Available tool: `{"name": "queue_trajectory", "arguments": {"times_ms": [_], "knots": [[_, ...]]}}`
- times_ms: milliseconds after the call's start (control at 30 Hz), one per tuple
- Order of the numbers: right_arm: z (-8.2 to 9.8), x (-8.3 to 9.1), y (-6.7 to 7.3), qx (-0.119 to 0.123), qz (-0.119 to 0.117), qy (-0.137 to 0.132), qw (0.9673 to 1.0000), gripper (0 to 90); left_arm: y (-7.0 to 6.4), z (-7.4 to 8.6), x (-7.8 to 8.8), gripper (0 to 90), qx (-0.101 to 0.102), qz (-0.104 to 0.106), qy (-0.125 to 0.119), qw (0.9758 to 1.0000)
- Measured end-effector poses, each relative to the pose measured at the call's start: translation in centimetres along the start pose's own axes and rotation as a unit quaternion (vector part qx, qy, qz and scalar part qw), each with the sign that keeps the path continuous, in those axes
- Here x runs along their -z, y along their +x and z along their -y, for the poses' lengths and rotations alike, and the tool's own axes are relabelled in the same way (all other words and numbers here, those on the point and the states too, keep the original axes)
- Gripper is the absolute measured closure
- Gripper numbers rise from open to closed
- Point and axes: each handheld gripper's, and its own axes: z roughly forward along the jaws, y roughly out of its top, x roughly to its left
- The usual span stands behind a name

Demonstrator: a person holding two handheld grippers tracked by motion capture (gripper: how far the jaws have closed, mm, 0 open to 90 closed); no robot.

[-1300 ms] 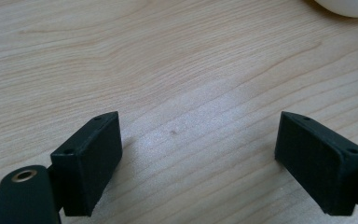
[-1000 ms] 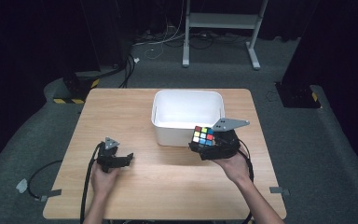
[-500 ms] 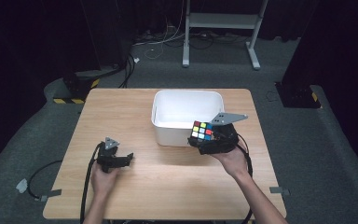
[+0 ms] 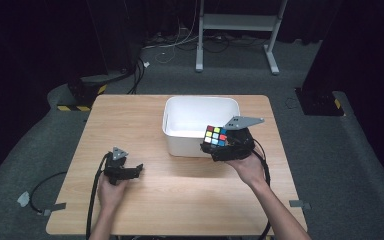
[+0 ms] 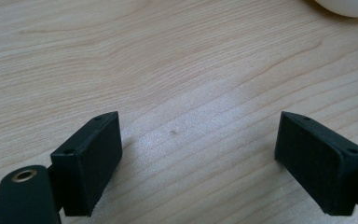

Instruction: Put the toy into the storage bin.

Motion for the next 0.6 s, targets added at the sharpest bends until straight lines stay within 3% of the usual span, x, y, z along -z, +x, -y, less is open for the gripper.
{"name": "queue_trajectory", "arguments": {"times_ms": [600], "knots": [[-0.88, -0.37, -1.0, -0.011, 0.002, -0.001, 0.9999, 18.8, -0.01, 0.0, 0.0, 14.9, 0.0, 0.0, 0.0, 1.0]]}}
